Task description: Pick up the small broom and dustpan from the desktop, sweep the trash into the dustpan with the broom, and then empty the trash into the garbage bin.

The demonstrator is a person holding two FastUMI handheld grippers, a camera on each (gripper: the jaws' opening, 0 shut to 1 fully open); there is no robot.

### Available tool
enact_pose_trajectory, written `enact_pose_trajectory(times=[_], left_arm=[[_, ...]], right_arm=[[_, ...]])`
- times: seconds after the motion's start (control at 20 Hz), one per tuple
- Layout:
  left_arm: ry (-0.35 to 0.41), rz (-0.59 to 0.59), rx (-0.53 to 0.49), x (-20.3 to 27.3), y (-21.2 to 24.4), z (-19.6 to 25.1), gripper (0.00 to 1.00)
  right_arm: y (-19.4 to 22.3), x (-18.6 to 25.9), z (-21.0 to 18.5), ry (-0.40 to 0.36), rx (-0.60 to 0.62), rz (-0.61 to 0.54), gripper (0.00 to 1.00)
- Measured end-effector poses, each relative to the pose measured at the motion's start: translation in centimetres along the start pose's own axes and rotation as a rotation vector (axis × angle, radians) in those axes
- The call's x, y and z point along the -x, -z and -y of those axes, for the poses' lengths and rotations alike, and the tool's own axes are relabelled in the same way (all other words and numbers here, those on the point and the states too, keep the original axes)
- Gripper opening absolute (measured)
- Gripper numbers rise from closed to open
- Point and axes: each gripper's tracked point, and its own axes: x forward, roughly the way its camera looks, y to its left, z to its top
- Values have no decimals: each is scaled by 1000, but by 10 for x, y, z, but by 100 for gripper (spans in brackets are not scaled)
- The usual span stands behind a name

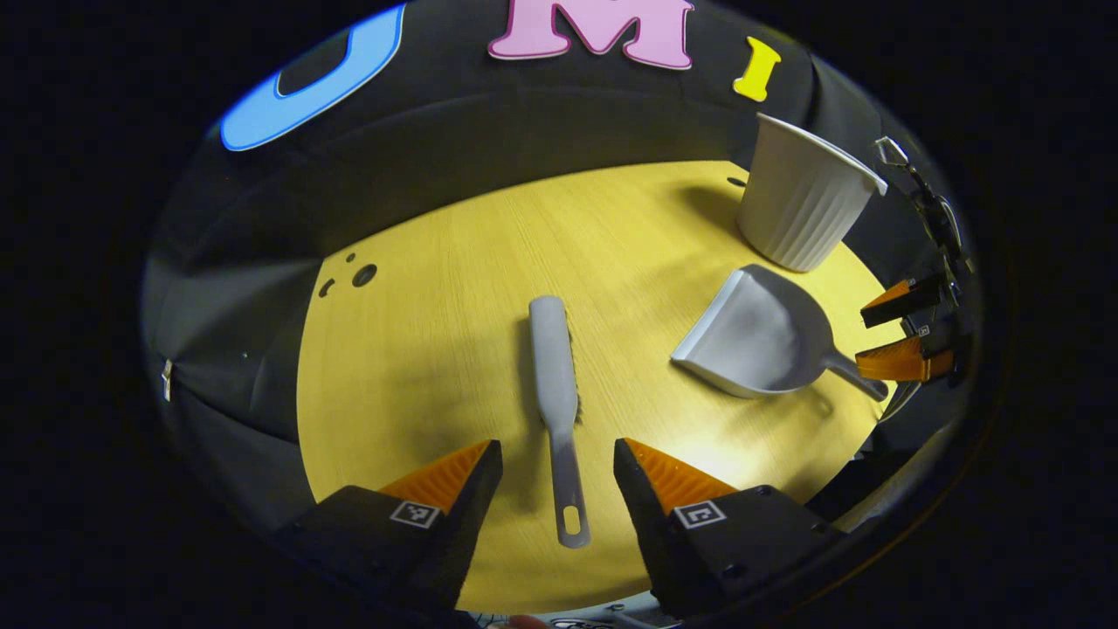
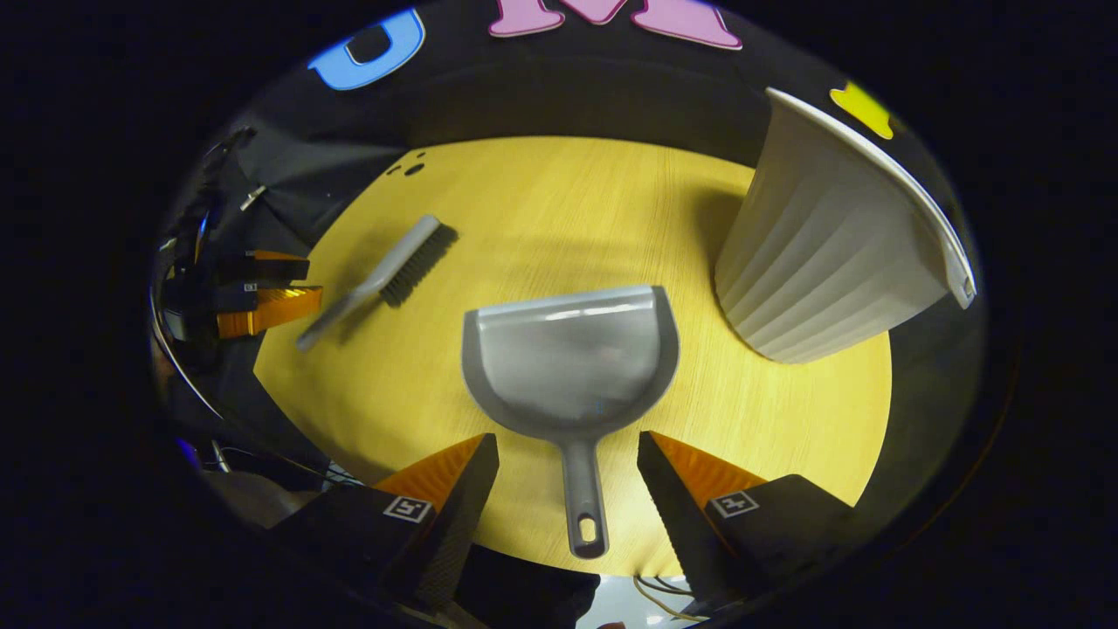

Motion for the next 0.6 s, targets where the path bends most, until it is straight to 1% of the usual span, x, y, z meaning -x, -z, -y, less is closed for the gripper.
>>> enact_pose_trajectory(times=[0.1, 0.2, 0.25, 0.45, 0.5, 0.6], left_arm=[[-2, 57, 11, 13, -12, 2, 84], [-3, 145, 26, 25, -29, 6, 85], [-10, 206, 32, 33, -40, 6, 85], [-24, 531, 40, 81, -92, 8, 84], [-21, 595, 36, 95, -102, 10, 85], [-13, 676, 38, 116, -113, 14, 86]], right_arm=[[-14, 15, 2, 15, 17, 70, 99], [-31, 26, 4, 32, 38, 168, 99], [-40, 31, 4, 42, 46, 222, 99], [-82, 65, 2, 66, 56, 452, 99], [-94, 74, 1, 69, 55, 509, 99], [-112, 93, -1, 80, 71, 614, 99]])
